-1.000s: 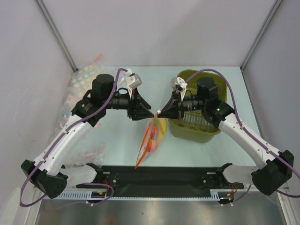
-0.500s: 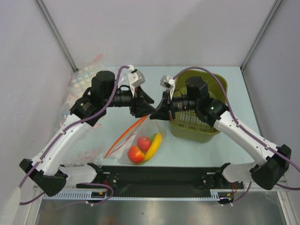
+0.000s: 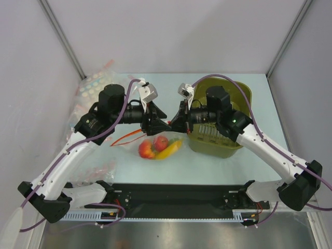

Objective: Place the food in the zip-top bag and seal the zipper
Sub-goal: Zip the zipper food storage bag at the center of the board.

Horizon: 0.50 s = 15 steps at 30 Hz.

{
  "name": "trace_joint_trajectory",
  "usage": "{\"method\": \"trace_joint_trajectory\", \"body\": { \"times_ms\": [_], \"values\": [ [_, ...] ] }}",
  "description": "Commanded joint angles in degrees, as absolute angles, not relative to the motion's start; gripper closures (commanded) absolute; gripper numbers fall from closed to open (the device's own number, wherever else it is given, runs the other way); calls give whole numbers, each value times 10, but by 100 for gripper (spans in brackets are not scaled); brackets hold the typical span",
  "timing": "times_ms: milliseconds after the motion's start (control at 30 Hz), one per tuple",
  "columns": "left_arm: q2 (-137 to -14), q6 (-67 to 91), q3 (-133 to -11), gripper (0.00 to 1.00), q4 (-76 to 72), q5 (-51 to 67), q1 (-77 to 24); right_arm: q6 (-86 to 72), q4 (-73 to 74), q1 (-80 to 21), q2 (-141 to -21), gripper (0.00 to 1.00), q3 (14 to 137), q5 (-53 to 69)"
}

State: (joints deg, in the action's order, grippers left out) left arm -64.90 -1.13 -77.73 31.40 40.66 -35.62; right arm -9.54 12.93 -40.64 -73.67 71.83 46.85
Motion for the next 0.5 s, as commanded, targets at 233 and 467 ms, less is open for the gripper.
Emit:
{"method": "trace_joint_trajectory", "body": {
  "times_ms": [233, 467],
  "values": [
    [-636, -28, -769, 53, 316, 391, -359, -120, 62, -409, -708, 100, 704, 481],
    [-636, -28, -767, 40, 311, 400, -359, -118, 43, -410, -699, 100, 693, 498]
  ]
}}
